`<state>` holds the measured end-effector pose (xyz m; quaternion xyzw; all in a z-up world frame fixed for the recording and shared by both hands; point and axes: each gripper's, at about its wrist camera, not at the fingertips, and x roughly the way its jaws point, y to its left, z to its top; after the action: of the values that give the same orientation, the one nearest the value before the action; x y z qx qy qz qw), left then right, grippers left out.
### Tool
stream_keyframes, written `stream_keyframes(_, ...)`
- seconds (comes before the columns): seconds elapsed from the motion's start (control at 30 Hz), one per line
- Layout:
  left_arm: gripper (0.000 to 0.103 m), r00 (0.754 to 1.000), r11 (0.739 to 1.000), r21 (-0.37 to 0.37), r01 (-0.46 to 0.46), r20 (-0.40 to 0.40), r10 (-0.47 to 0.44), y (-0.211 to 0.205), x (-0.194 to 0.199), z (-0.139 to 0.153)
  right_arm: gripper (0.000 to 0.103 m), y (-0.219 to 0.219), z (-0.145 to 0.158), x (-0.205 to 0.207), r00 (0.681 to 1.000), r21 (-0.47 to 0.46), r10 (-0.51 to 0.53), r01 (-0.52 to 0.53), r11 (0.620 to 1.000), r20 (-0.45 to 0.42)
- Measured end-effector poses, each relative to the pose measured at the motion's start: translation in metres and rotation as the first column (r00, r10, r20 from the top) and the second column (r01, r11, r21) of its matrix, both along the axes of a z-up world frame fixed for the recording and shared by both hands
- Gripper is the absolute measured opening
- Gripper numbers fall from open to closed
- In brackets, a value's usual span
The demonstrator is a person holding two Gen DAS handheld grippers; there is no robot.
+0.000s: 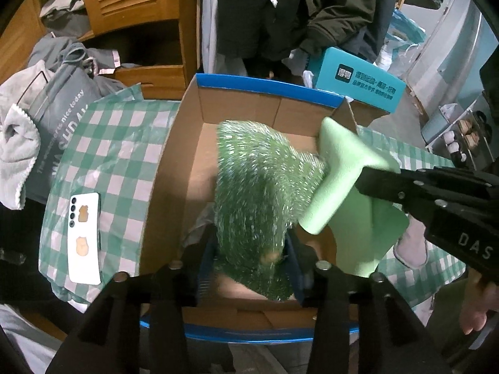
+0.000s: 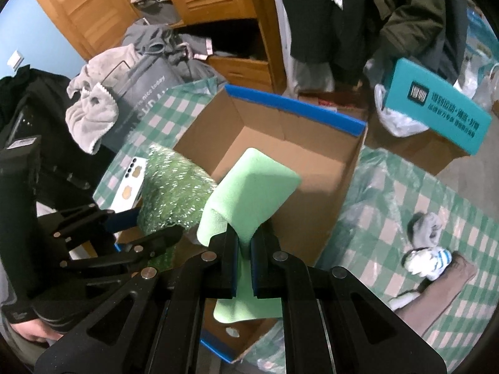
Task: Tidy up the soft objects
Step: 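Lower the scrubber into the box and open the left gripper while the right holds the cloth, then lower the light green cloth into the box and open the right gripper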
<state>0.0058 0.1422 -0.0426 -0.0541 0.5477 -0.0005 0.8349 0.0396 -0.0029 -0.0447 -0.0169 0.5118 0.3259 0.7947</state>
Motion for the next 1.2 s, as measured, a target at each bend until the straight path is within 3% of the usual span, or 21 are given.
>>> stream_keyframes(0.07,0.057,1.0,1.0,0.015,-0.007,-0.002,0.007,0.001,0.0,0.0,0.011,0.001,-0.003,0.001,1.0,-0.006,-0.001,0.001,1.0,-0.011)
stream_keyframes(0.1,0.058,1.0,1.0,0.019,-0.01,-0.001,0.01,0.002,0.0,0.0,0.015,0.001,-0.005,0.002,1.0,-0.012,-0.006,0.005,1.0,-0.012)
stream_keyframes(0.17,0.058,1.0,1.0,0.014,-0.015,0.0,0.015,0.003,0.001,0.001,0.036,-0.001,-0.006,0.003,1.0,-0.015,-0.015,0.015,1.0,-0.013)
stream_keyframes(0.47,0.061,1.0,1.0,0.013,-0.006,0.002,0.006,-0.003,0.001,0.002,0.054,-0.015,-0.001,0.002,0.999,-0.005,-0.045,0.045,0.999,0.0)
stream_keyframes(1.2,0.064,0.994,0.994,0.03,0.105,-0.021,-0.104,-0.063,0.012,0.0,0.058,-0.1,-0.018,0.008,0.979,-0.029,-0.201,0.2,0.979,-0.027)
